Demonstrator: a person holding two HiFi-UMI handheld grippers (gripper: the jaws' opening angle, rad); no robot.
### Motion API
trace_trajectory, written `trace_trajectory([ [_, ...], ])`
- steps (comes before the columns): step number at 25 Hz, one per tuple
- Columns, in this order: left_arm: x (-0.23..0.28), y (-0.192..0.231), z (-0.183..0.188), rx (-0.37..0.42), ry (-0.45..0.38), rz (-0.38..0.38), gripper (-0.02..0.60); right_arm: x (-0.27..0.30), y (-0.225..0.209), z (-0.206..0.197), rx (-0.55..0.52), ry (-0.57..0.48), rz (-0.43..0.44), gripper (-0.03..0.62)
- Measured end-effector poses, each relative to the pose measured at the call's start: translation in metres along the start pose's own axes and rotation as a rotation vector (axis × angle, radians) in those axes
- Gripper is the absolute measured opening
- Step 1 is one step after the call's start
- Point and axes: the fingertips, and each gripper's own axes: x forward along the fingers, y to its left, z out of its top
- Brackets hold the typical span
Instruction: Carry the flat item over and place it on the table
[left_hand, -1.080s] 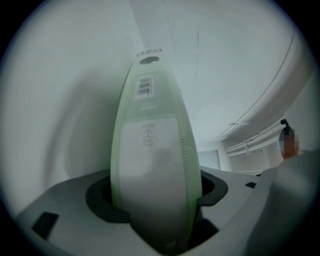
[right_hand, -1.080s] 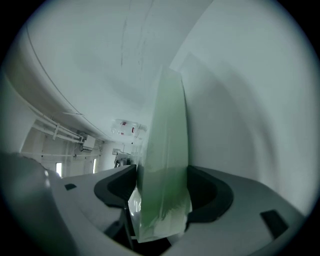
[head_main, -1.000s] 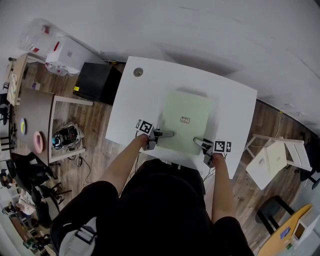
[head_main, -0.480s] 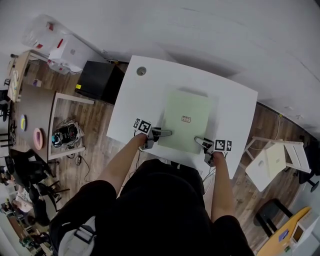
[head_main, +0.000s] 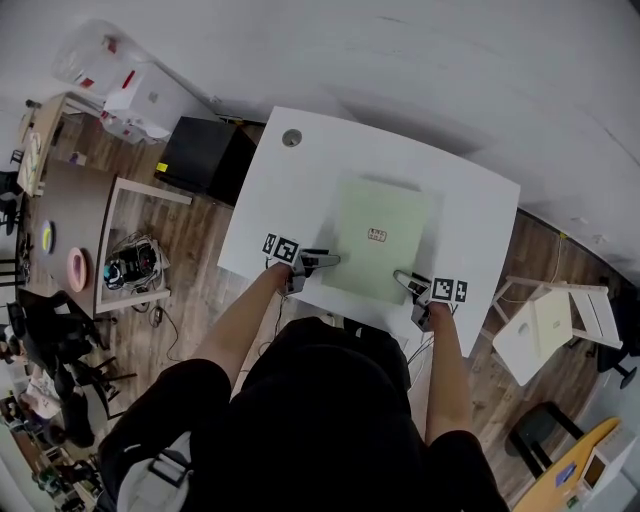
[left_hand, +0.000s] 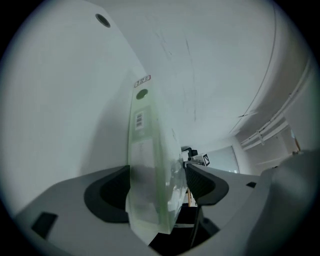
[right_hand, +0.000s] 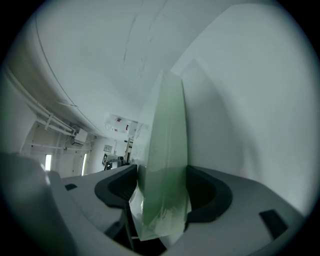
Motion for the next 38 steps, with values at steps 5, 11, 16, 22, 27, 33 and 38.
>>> trace_trajectory([
  [5, -0.009, -0.01, 0.008, 0.021, -0.068, -0.023, 0.342, 0.0, 0.001, 0.0, -0.052, -0.012, -0.033, 0.325],
  [11, -0.023, -0.028, 0.004, 0.063, -0.099, -0.05, 0.342, -0.006, 0.008, -0.01, -0.117, -0.049, -0.114, 0.325],
  [16, -0.035, -0.041, -0.012, 0.095, -0.103, -0.071, 0.342, -0.024, 0.015, -0.014, -0.158, -0.132, -0.176, 0.325],
  [22, -0.044, -0.072, -0.035, 0.172, -0.116, -0.111, 0.342, -0.034, 0.058, -0.03, -0.222, -0.229, -0.147, 0.325],
  [27, -0.054, -0.109, -0.065, 0.242, -0.113, -0.155, 0.342, -0.049, 0.106, -0.051, -0.276, -0.338, -0.086, 0.325],
  [33, -0.087, -0.154, -0.078, 0.336, -0.255, -0.154, 0.341, -0.061, 0.186, -0.081, -0.48, -0.458, -0.075, 0.325],
  [38, -0.116, -0.194, -0.089, 0.48, -0.4, -0.125, 0.294, -0.073, 0.242, -0.11, -0.582, -0.556, -0.059, 0.325],
])
